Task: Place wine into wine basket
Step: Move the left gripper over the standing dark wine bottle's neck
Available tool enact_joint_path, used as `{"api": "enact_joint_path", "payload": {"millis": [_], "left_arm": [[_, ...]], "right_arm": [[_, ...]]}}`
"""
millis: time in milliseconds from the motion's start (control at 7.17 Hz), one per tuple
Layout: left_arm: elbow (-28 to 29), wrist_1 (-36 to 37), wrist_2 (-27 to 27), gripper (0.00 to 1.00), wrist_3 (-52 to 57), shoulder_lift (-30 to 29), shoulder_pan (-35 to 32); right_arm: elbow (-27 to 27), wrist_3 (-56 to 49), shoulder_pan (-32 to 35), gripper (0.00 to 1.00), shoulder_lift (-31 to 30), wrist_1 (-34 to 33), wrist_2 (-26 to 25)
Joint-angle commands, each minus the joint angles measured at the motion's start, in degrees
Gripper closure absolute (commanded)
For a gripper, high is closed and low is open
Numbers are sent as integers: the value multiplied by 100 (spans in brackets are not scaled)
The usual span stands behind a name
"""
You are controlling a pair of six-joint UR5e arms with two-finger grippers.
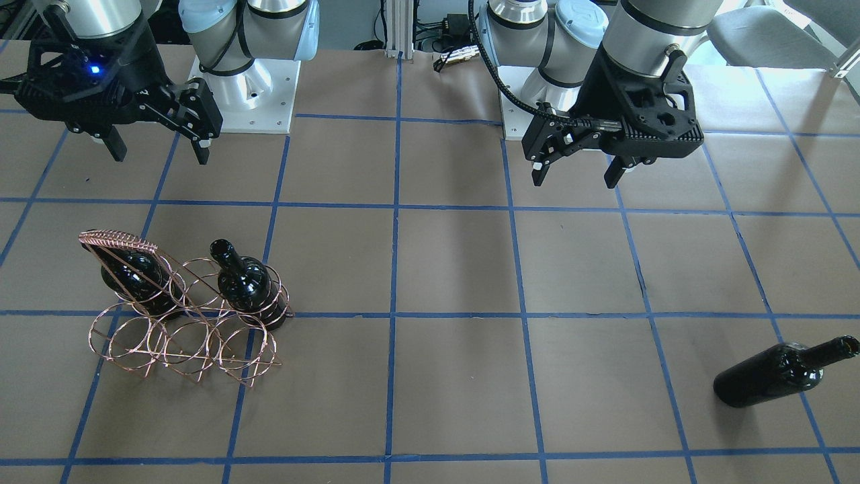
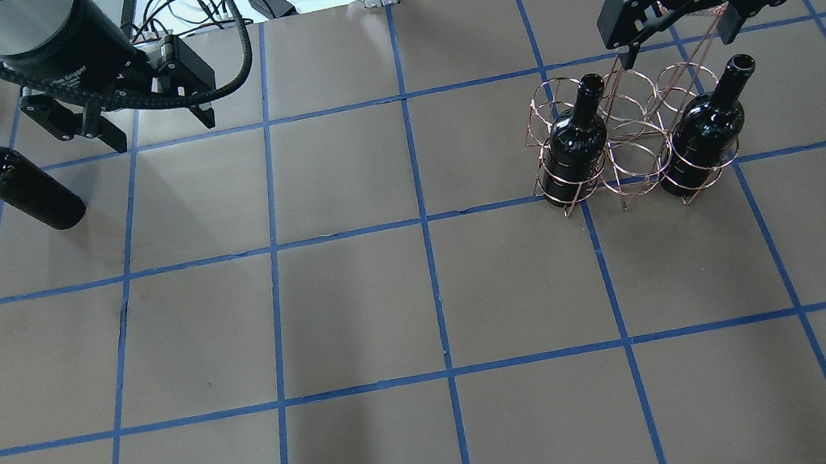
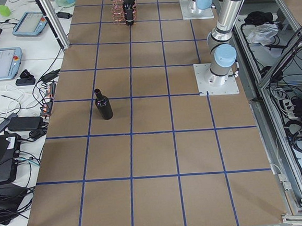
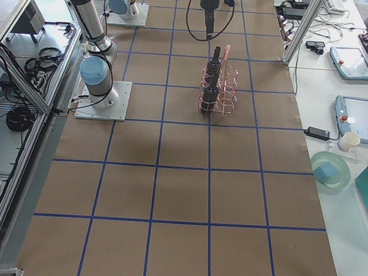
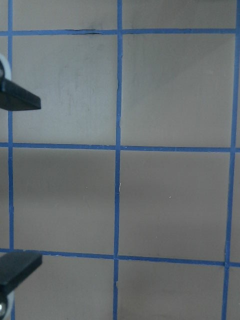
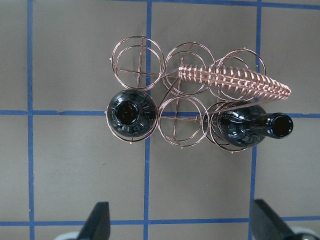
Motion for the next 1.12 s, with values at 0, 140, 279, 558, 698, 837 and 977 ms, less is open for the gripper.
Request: {"api": "enact_joint_path", "payload": {"millis": [0, 140, 279, 558, 698, 837, 977], "left_arm": [[-23, -7, 5, 0, 0, 13, -4], [-32, -7, 14, 0, 61, 4, -4], [-32, 20, 23, 0, 27, -13, 13], [-32, 2, 40, 0, 35, -22, 31], [-32, 54, 40, 0, 61, -74, 57], [-41, 46, -3, 0, 62, -136, 83], [-67, 64, -4, 0, 62, -145, 101]], "right_arm": [[9, 3, 0, 0, 1, -8, -3], [9, 3, 0, 0, 1, -8, -12], [9, 3, 0, 0, 1, 0, -3], [9, 12, 0, 0, -8, 0, 23], [9, 12, 0, 0, -8, 0, 41], [9, 3, 0, 0, -8, 9, 23], [9, -6, -9, 0, -8, 9, -12]]}}
